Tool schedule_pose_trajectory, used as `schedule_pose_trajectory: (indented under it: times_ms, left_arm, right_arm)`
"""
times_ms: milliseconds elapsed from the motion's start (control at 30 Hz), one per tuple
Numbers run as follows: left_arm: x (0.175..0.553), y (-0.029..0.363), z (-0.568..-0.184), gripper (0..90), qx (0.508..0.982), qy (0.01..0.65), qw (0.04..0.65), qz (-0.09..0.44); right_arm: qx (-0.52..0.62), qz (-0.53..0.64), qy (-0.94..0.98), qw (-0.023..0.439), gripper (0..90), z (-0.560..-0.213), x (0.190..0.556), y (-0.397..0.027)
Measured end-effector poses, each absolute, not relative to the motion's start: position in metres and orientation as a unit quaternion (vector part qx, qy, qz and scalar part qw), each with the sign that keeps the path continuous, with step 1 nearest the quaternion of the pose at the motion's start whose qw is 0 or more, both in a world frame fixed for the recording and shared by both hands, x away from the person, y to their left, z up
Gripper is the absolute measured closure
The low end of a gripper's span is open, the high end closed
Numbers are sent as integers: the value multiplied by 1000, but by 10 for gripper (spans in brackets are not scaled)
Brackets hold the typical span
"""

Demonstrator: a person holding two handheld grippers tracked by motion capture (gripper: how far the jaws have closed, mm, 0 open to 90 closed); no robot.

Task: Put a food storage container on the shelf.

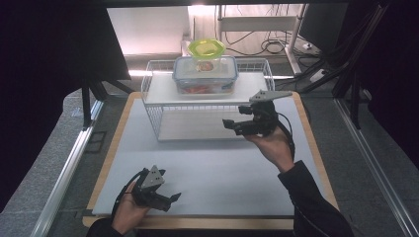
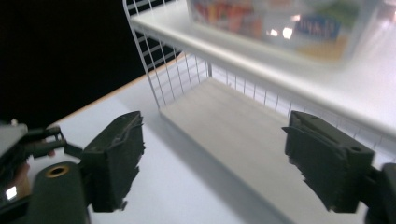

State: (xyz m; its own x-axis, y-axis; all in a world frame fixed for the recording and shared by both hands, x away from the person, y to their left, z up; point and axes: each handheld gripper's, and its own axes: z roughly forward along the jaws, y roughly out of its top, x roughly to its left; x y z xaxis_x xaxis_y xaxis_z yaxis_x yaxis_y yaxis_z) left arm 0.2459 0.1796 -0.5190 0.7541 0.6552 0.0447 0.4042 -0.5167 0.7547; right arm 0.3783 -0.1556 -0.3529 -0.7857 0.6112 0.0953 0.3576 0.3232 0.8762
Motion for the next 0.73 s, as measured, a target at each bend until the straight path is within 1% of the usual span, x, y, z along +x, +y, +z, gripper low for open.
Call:
schedule_pose_trajectory:
  times_ms: [200,300,567,633,733]
  left_arm:
    - [246,180,-519,51,854,313,382,163]
    - [247,181,-520,49,854,314,380,165]
    - [246,181,-520,44,853,315,382,167]
    - [246,181,-520,41,853,314,381,169]
    - [246,182,-519,38,850,315,384,173]
  right_arm:
    - [316,486,804,134,89,-389,356,-177]
    - [321,471,809,145,72,-412,344,-189]
    - [338,419,825,172,71,-478,317,-220]
    - [343,394,836,166,66,-489,315,-222]
    - [350,385,838,165,54,-494,316,-223]
